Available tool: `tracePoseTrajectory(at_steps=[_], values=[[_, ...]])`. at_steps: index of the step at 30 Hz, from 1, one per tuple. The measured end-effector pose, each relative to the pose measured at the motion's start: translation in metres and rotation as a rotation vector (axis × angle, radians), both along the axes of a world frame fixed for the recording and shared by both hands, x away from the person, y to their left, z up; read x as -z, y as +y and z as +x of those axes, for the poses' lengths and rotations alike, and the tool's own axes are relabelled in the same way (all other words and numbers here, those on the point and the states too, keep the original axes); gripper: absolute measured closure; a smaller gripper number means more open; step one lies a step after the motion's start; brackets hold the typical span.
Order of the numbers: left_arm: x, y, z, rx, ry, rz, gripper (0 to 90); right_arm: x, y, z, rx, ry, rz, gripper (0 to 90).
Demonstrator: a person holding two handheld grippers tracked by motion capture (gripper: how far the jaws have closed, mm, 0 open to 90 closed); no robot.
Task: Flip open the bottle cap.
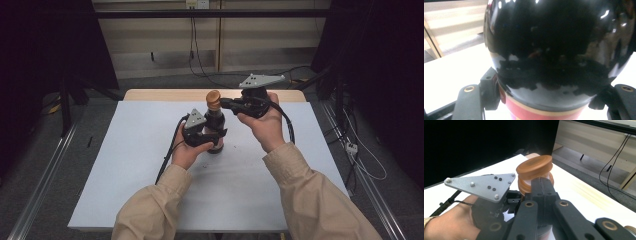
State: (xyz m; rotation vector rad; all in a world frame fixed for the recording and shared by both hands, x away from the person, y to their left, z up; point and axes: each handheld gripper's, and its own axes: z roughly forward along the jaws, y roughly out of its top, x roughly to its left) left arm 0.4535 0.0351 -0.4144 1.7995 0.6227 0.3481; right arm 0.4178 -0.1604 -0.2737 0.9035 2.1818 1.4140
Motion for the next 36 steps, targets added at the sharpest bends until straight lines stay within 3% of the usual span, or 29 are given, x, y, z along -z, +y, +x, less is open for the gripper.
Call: tracePoseTrajectory(at_steps=[2, 36], values=[[0.0005, -0.0012, -0.0006, -0.022, -0.008, -0.004, 30.3, -0.0004, 0.0002, 0.0002, 0.000, -0.001, -0.003, 90.0], [0.0020, -0.0010, -0.0009, -0.030, -0.010, -0.011, 30.3, -0.0026, 0.0016, 0.0014, 0.003, -0.005, 0.002, 90.0]])
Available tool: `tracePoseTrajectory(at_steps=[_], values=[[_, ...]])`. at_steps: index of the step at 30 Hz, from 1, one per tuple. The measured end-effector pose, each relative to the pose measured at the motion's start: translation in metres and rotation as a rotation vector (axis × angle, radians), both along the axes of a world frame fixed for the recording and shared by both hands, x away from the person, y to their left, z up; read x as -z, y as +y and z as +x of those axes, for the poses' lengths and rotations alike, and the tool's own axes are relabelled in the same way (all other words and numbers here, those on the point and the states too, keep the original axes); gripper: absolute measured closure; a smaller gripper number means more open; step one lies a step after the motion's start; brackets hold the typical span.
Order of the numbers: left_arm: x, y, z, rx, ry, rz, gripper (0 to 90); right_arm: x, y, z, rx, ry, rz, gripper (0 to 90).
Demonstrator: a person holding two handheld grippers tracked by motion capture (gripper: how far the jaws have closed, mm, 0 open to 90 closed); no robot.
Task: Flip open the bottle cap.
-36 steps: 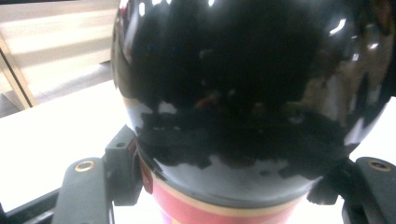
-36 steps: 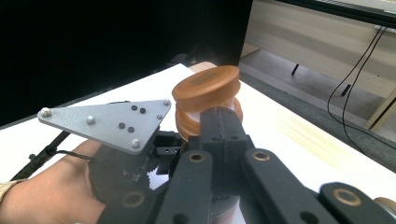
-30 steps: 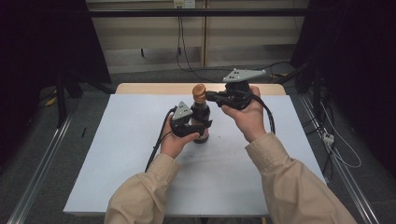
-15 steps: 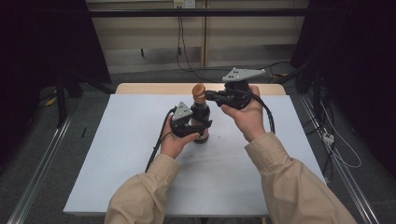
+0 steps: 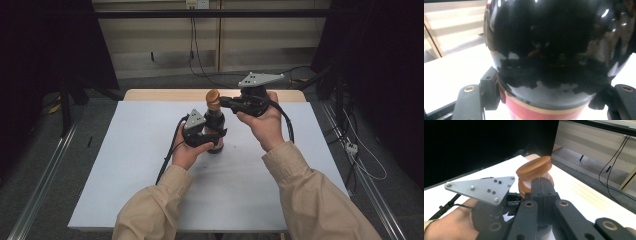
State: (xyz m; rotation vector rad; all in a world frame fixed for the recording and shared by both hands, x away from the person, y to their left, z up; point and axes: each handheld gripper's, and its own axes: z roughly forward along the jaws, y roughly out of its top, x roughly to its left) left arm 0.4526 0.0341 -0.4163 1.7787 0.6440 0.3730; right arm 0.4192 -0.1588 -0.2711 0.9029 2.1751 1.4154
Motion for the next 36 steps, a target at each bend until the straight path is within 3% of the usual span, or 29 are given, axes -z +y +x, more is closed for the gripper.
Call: tracePoseTrajectory(at_steps=[21, 36], values=[[0.0013, 0.0001, -0.0007, -0.002, -0.002, -0.006, 30.0, -0.0029, -0.0010, 0.0051, 0.010, -0.004, 0.021, 90.0], [0.0050, 0.0002, -0.0006, -0.009, 0.019, -0.042, 29.2, -0.0054, 0.0005, 0.0045, 0.005, -0.006, 0.023, 90.0]])
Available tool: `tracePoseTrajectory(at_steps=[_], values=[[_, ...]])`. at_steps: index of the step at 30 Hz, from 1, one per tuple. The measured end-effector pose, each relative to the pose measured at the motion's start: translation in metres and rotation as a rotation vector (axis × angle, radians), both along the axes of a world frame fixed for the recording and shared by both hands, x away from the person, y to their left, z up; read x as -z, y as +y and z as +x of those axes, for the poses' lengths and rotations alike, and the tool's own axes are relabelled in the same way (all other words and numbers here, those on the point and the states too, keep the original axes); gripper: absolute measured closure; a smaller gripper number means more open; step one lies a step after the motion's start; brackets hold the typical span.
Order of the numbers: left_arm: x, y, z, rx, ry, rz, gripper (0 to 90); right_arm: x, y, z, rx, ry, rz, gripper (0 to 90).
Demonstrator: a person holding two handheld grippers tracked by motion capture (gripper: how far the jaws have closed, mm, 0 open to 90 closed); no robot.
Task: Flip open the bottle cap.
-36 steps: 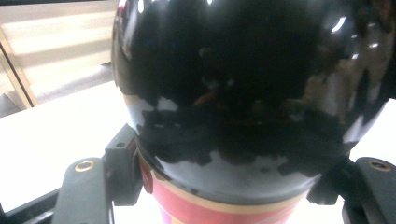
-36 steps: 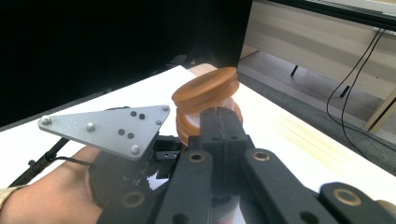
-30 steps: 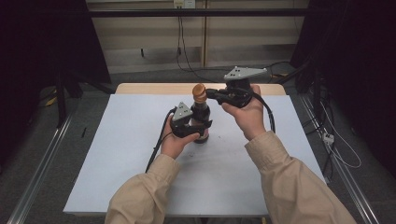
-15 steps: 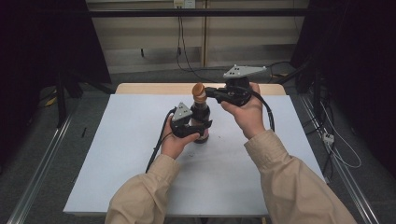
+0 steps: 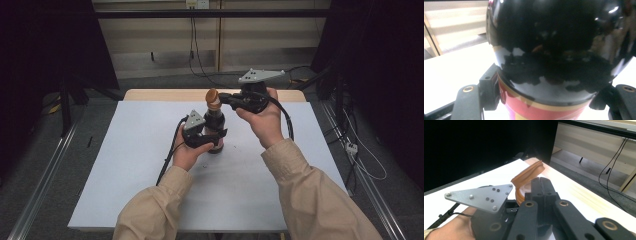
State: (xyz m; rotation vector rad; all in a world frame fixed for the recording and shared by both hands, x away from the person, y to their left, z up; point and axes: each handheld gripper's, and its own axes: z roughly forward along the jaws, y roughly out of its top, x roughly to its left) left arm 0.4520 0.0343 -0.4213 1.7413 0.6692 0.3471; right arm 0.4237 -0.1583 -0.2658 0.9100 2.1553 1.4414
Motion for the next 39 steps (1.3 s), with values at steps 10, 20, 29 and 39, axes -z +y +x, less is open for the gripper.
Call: tracePoseTrajectory(at_steps=[10, 20, 29, 39], values=[[0.0033, -0.0005, -0.0010, -0.010, 0.004, -0.008, 28.9, -0.0003, -0.0003, -0.0005, 0.000, -0.002, -0.002, 90.0], [0.0047, -0.0024, -0.0022, -0.021, -0.004, 0.006, 29.3, -0.0010, 0.0003, -0.0012, 0.001, -0.008, -0.001, 90.0], [0.0051, -0.0021, -0.0019, -0.017, -0.012, 0.030, 29.8, -0.0018, 0.0010, -0.0015, 0.000, -0.013, -0.003, 90.0], [0.0052, -0.0017, -0.0015, -0.001, -0.009, 0.037, 30.0, -0.0030, 0.0024, -0.0028, -0.002, -0.017, -0.004, 90.0]])
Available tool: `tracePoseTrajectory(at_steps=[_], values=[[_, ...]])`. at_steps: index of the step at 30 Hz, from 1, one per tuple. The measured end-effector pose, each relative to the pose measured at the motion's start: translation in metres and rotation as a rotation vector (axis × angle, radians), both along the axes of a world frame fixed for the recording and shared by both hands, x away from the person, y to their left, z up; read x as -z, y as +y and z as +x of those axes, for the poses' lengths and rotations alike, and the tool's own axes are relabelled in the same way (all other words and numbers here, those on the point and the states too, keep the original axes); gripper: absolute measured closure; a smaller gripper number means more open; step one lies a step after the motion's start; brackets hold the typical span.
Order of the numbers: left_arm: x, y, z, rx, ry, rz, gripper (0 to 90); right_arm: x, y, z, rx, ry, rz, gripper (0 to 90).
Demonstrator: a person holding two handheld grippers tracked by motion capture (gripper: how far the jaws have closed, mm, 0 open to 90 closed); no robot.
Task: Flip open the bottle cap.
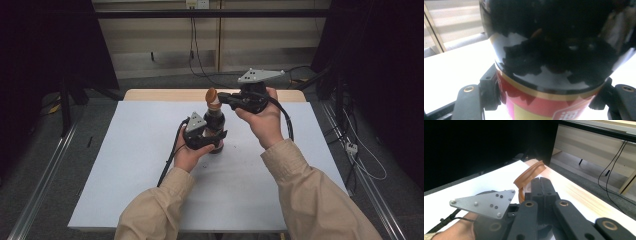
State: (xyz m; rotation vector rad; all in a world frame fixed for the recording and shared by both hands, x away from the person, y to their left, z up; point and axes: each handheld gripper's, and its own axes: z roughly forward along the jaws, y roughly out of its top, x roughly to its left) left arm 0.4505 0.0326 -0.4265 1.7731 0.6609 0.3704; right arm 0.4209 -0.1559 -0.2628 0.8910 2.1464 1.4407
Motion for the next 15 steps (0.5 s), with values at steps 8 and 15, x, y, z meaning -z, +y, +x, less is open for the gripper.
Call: tracePoseTrajectory(at_steps=[8, 15], values=[[0.0000, -0.0001, -0.0003, -0.001, 0.002, 0.004, 29.9, -0.0004, 0.0004, -0.0002, -0.001, -0.002, 0.002, 90.0], [0.0002, -0.0002, -0.0005, -0.002, 0.001, 0.005, 29.9, -0.0036, 0.0038, -0.0009, -0.005, -0.009, -0.004, 90.0]])
